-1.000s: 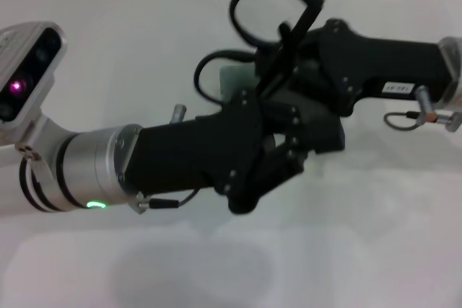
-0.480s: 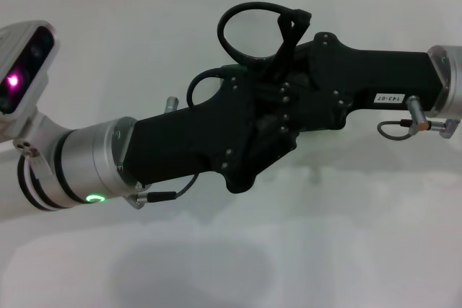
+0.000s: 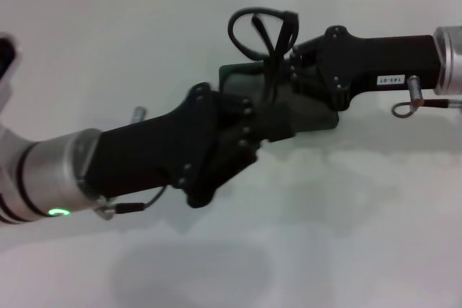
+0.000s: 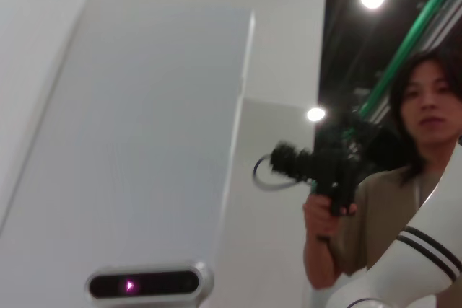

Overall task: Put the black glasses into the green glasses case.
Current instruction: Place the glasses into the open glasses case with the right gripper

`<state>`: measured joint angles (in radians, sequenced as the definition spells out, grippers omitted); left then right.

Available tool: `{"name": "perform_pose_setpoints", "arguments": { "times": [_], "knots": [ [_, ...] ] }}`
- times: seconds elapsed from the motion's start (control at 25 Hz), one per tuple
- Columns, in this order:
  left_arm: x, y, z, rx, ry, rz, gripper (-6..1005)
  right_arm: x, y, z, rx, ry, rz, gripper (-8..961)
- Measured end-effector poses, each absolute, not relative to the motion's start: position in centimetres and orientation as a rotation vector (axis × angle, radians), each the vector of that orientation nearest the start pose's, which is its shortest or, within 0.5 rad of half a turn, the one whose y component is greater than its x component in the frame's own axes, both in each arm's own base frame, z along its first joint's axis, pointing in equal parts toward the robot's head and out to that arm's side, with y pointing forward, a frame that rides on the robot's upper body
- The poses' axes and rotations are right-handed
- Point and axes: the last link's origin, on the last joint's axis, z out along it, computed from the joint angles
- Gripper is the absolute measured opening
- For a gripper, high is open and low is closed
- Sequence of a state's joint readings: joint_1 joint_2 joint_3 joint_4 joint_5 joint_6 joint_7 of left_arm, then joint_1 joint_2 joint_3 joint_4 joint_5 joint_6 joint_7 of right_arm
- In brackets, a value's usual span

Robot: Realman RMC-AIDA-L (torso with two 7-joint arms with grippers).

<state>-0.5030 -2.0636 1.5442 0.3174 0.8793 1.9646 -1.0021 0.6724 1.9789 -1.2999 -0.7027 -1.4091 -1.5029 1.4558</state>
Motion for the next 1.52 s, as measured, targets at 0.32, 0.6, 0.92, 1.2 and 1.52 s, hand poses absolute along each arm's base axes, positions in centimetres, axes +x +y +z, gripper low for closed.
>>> {"name": "perform_pose_setpoints", "arguments": {
  "times": [0.32, 0.6, 0.92, 1.2, 1.52],
  "knots": [
    [-23.4, 24.5, 0.8, -2.552, -0.3, -1.681, 17, 10.0, 38.1, 0.1, -3.009, 0.223, 0.028, 52],
    [-24.8, 23.7, 0.9, -2.481, -0.308, -1.633, 17, 7.4, 39.7, -4.7, -2.851, 0.077, -0.512, 57],
    [-24.8, 23.7, 0.8, -2.479, -0.315, -1.63, 18, 6.5, 40.2, -7.8, -2.74, -0.096, -0.669, 62],
    [-24.5, 24.1, 0.8, -2.488, -0.3, -1.634, 17, 6.9, 40.3, -8.4, -2.7, -0.173, -0.691, 66],
    [-24.3, 24.0, 0.5, -2.484, -0.311, -1.644, 18, 7.6, 39.8, -9.5, -2.687, -0.248, -0.729, 71]
  ]
}}
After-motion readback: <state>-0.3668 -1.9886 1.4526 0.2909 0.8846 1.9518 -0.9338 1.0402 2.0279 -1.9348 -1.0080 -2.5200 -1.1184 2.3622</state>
